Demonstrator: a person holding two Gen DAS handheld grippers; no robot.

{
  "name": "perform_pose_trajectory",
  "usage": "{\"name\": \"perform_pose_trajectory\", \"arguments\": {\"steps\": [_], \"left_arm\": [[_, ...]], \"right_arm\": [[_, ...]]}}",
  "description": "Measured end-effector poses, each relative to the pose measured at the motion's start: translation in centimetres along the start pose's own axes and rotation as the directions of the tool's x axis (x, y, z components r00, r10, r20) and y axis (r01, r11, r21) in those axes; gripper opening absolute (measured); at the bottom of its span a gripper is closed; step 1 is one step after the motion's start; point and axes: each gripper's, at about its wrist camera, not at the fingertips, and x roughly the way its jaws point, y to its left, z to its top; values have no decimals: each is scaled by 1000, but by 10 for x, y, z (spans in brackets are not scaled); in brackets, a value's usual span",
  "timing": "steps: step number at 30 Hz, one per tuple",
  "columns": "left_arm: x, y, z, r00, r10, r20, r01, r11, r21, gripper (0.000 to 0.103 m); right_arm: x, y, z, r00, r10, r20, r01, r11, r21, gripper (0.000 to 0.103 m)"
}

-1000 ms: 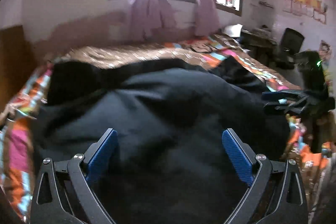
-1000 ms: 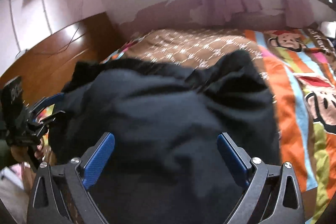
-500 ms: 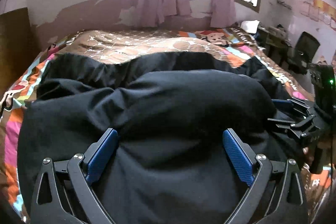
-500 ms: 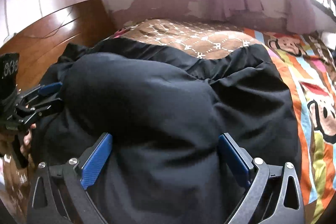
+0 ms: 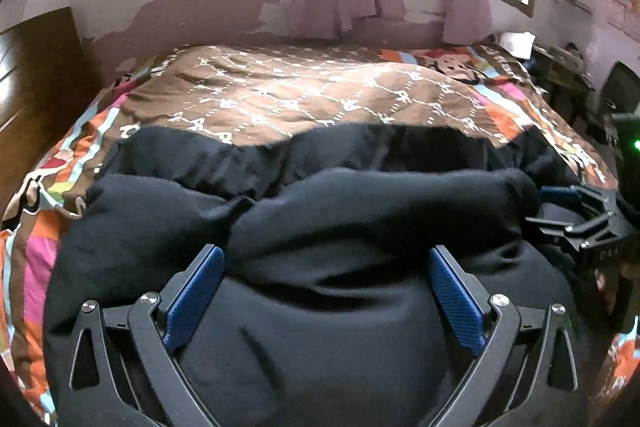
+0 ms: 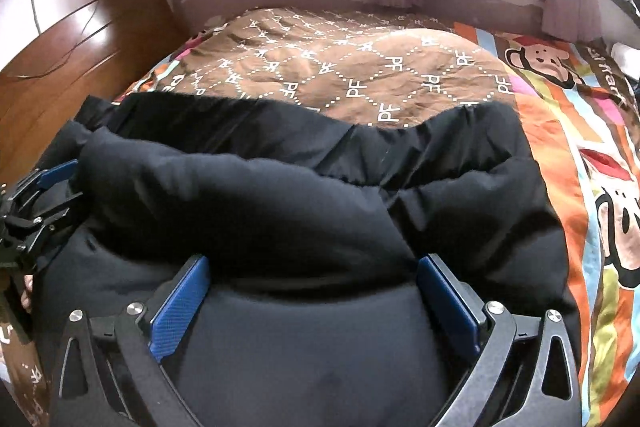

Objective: Fold large clothes
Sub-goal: 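Press both open grippers on the folded jacket to smooth it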

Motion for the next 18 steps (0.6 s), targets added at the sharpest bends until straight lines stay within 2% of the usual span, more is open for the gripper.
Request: {"name": "perform_pose_trajectory", "arguments": {"steps": [4,11,18], "left_arm": [[7,12,5,1000,18,-9,-19,999,-51,99],[22,24,8,995,-67,-78,59,993,-103,102],[23,33,4,991,-118,-63,108,983,-147,102]], "right_arm": [[9,-6,7,1000,25,-12,-25,1000,3,103],[24,-10,14,997,49,-53,-49,999,-3,103],[24,-12,9,996,83,-33,-83,996,15,103]]}}
